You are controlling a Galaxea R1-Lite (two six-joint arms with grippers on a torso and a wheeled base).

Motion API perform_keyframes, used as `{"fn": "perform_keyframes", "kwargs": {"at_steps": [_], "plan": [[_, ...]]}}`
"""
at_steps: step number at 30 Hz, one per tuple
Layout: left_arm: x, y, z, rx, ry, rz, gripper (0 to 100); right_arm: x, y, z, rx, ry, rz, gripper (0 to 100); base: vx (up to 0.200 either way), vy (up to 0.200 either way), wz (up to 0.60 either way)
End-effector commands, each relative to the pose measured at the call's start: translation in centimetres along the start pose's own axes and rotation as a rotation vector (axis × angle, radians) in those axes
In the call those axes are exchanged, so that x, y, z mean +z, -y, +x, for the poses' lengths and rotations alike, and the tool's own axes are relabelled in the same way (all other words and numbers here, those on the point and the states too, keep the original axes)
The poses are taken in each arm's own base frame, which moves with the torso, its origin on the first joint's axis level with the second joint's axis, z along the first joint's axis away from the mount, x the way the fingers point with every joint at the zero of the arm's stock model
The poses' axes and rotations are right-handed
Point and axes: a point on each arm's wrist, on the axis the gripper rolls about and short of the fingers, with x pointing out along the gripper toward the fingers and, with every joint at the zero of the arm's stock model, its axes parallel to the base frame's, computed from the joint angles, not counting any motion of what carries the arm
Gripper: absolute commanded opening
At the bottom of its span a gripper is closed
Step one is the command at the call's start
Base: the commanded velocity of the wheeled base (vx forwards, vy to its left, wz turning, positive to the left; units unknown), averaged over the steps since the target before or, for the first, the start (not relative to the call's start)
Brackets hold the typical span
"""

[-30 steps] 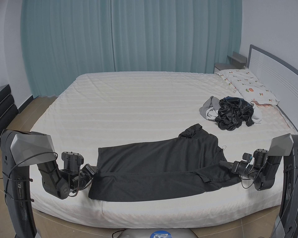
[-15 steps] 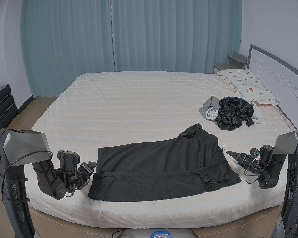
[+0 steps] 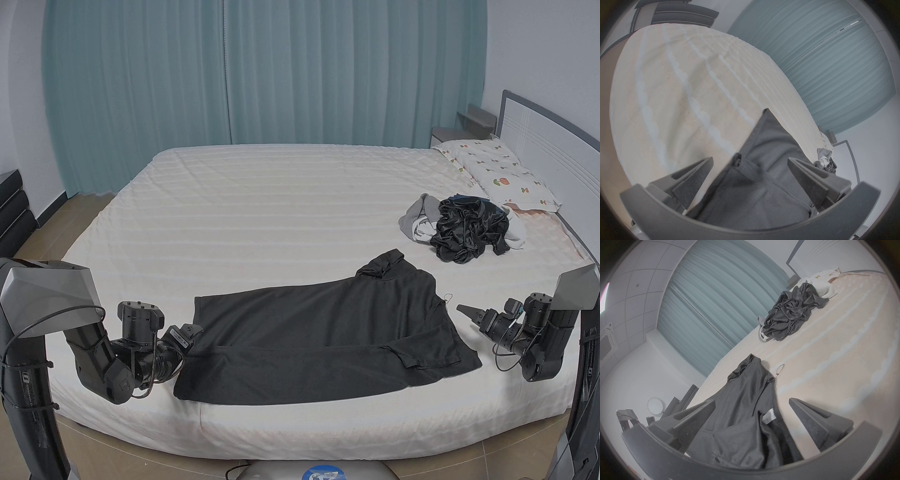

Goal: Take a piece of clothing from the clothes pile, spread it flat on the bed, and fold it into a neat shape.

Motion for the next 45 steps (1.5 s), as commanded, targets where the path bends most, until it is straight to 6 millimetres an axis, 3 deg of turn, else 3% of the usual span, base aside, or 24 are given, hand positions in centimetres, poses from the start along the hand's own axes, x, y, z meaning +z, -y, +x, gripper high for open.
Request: {"fn": "perform_keyframes", "kwargs": {"at_steps": [1, 9, 14, 20, 28, 35, 38, 45], "plan": [[0.0, 0.2, -0.1, -0.007, 0.005, -0.008, 100, 0.0, -0.2, 0.0, 0.008, 0.003, -0.006, 100, 0.0, 0.0, 0.0], [1.2, 1.9, -1.6, -0.081, 0.041, -0.081, 100, -0.3, -0.3, 0.1, 0.009, -0.007, -0.006, 100, 0.05, 0.0, 0.0], [1.3, 2.2, -0.8, -0.09, 0.046, -0.08, 100, -0.5, -0.5, 0.1, 0.012, -0.016, -0.009, 100, 0.2, 0.0, 0.0], [1.6, 2.6, 0.2, -0.1, 0.059, -0.072, 100, -0.9, -0.5, 0.0, 0.007, -0.027, -0.003, 100, 0.0, 0.0, 0.0], [2.8, 1.7, 3.4, -0.071, 0.097, 0.032, 100, -1.3, -0.8, 0.0, 0.009, -0.045, -0.001, 100, 0.0, 0.0, 0.0], [3.9, 2.7, 6.3, -0.113, 0.138, 0.134, 100, -1.3, -0.8, -0.1, 0.007, -0.044, 0.0, 100, 0.0, 0.0, 0.0], [3.7, 2.3, 8.9, -0.091, 0.125, 0.265, 100, -1.2, -0.7, 0.1, 0.008, -0.041, -0.002, 100, 0.0, 0.0, 0.0], [3.7, 2.9, 9.6, -0.154, 0.088, 0.307, 100, -1.5, -1.1, 0.2, 0.016, -0.05, -0.006, 100, 0.0, 0.0, 0.0]]}}
